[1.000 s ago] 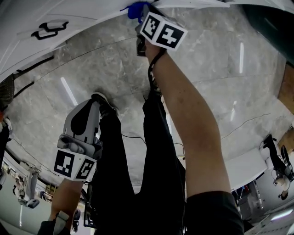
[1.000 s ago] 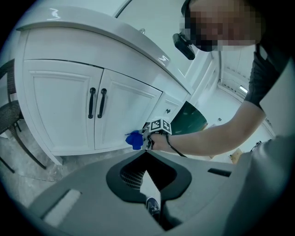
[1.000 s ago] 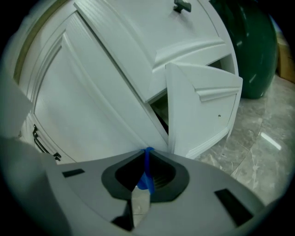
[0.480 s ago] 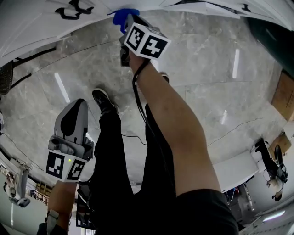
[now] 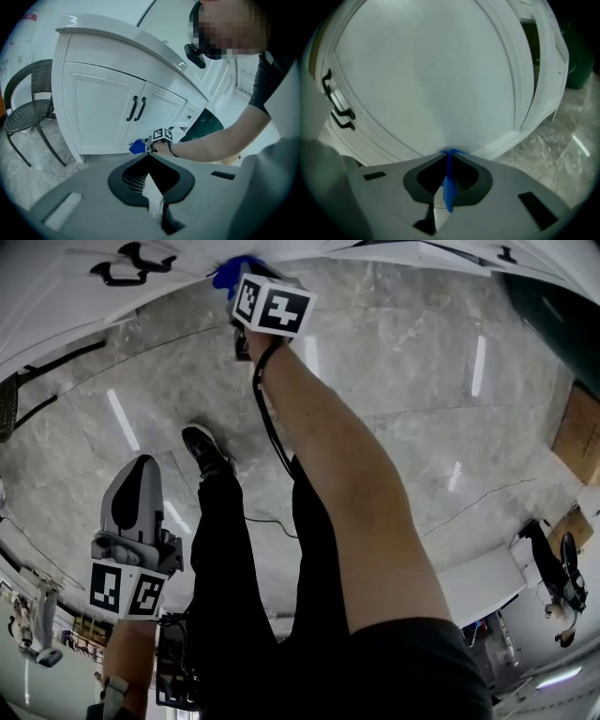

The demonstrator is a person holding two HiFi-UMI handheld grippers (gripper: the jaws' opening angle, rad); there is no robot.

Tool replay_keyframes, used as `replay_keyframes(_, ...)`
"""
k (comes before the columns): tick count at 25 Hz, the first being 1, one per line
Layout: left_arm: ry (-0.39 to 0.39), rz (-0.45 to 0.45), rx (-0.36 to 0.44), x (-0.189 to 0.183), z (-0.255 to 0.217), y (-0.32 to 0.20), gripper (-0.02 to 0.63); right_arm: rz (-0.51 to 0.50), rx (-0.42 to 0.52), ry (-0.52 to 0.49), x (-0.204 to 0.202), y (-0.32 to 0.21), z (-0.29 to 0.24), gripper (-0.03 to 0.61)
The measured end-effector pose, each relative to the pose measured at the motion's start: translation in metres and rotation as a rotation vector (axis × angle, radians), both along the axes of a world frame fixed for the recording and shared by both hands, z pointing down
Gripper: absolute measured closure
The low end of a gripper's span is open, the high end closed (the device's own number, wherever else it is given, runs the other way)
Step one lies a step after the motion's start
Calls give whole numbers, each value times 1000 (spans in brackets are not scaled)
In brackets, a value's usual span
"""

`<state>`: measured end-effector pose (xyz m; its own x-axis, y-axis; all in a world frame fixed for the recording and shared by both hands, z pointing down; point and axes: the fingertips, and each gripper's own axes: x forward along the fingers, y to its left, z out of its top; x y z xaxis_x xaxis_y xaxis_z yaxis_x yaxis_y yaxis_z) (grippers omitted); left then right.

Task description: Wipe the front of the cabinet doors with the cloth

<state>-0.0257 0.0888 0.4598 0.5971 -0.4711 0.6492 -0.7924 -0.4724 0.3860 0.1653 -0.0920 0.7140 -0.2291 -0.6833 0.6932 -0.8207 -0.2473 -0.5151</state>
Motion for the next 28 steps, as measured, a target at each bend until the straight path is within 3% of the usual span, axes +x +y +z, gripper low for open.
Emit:
replay_keyframes(8, -5, 168, 114, 84, -16, 7, 615, -2, 14, 133, 115, 14, -11, 549)
replay_keyframes(15, 3, 200, 139, 115, -45, 6, 615, -40, 15, 114, 143, 55, -48, 549)
replay_keyframes(18, 7, 203, 184, 116, -75, -1, 615, -34, 36, 83, 147, 81, -92, 549)
replay_keyframes(22, -8, 178, 229, 99, -120, -12, 615, -100, 79, 103, 136, 111, -172, 549)
replay_keyframes(28, -35, 152, 365, 67, -202, -27, 615, -216, 324, 229, 103, 102, -342, 549)
